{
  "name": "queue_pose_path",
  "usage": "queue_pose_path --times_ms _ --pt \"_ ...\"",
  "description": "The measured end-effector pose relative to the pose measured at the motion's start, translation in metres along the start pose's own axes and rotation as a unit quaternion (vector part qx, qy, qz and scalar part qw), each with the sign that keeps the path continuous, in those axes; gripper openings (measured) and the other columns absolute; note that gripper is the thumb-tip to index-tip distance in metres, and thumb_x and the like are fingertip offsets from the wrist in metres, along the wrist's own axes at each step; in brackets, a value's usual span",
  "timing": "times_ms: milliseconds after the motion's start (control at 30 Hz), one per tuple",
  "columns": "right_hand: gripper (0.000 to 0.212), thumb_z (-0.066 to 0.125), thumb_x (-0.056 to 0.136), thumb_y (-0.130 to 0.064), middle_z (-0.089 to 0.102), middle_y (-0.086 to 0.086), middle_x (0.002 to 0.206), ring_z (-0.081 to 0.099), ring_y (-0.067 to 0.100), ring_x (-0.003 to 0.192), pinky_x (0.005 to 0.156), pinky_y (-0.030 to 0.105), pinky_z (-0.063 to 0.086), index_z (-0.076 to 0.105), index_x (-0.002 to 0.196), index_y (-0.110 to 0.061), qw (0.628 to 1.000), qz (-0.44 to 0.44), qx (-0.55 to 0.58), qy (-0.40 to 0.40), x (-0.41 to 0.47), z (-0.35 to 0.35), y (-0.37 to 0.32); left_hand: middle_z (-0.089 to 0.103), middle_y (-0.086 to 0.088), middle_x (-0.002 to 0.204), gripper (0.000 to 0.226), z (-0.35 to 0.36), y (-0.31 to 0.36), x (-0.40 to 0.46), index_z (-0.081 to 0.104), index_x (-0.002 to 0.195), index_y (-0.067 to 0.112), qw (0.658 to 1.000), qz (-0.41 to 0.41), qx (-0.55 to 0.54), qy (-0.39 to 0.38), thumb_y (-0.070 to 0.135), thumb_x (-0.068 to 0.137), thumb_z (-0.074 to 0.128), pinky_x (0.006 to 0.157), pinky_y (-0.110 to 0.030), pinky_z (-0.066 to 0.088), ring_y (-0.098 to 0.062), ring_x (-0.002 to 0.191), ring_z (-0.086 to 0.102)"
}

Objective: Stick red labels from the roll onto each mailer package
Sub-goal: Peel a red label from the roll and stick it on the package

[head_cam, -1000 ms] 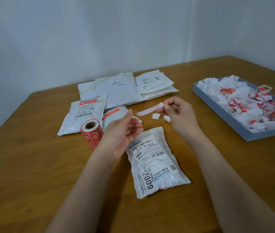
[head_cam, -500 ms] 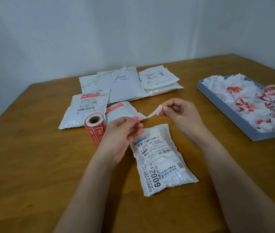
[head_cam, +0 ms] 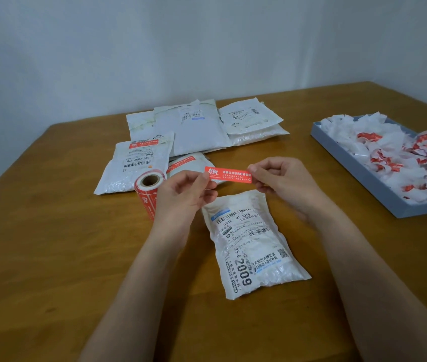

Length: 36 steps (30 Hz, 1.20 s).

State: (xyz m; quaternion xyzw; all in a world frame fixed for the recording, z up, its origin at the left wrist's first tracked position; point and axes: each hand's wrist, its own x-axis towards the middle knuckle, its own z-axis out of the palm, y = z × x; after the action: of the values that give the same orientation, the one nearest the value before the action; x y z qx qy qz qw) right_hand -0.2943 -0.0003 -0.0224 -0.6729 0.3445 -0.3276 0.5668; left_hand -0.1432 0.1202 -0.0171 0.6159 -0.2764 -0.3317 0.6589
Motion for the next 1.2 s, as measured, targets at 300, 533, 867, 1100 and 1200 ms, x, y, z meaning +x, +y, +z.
queue_pose_path --times_ms 300,533,867,1100,1200 --pt "0.004 0.073 0.082 -0.014 0.073 0.000 0.075 0.064 0.007 0.070 0.068 0.019 0.053 0.072 0.086 -0.014 1.000 0.000 0.019 -0.017 -0.002 0.002 -0.001 0.073 0.000 0.075 0.008 -0.005 -0.002 -0.008 0.071 0.085 0.014 0.995 0.039 0.094 0.024 0.020 0.088 0.068 0.066 -0.021 0.057 -0.016 0.071 0.071" --pt "0.004 0.074 0.082 -0.016 0.073 0.005 0.083 0.063 0.015 0.080 0.079 0.030 0.053 0.071 0.085 -0.017 1.000 -0.027 0.000 0.005 -0.001 0.002 0.000 0.072 0.004 0.066 0.010 -0.004 -0.010 -0.007 0.074 0.081 0.014 0.988 0.050 0.136 0.045 0.024 0.085 0.073 0.057 -0.014 0.053 -0.011 0.062 0.069" --pt "0.004 0.071 0.084 -0.011 0.071 0.012 0.088 0.065 0.018 0.082 0.083 0.033 0.057 0.070 0.083 -0.015 0.998 -0.057 -0.035 0.014 -0.005 0.004 -0.005 0.071 0.008 0.063 0.013 -0.005 -0.011 -0.008 0.074 0.077 0.023 0.975 0.082 0.190 0.077 0.035 0.083 0.073 0.058 -0.017 0.052 -0.003 0.057 0.066" --pt "0.002 0.070 0.084 -0.012 0.072 0.014 0.091 0.068 0.018 0.083 0.082 0.030 0.058 0.070 0.085 -0.014 0.999 -0.043 -0.019 0.013 -0.005 -0.002 -0.005 0.073 0.003 0.073 0.012 -0.008 -0.009 -0.007 0.072 0.082 0.016 0.996 0.010 0.083 0.039 0.027 0.082 0.075 0.077 -0.034 0.059 -0.017 0.071 0.072" --pt "0.003 0.070 0.084 -0.012 0.072 0.013 0.089 0.067 0.015 0.079 0.077 0.024 0.058 0.070 0.087 -0.012 0.999 -0.040 -0.017 0.002 -0.007 0.000 -0.006 0.074 -0.002 0.076 0.011 -0.007 -0.009 -0.008 0.072 0.081 0.013 0.998 -0.001 0.055 0.024 0.023 0.084 0.073 0.082 -0.038 0.058 -0.019 0.072 0.071"
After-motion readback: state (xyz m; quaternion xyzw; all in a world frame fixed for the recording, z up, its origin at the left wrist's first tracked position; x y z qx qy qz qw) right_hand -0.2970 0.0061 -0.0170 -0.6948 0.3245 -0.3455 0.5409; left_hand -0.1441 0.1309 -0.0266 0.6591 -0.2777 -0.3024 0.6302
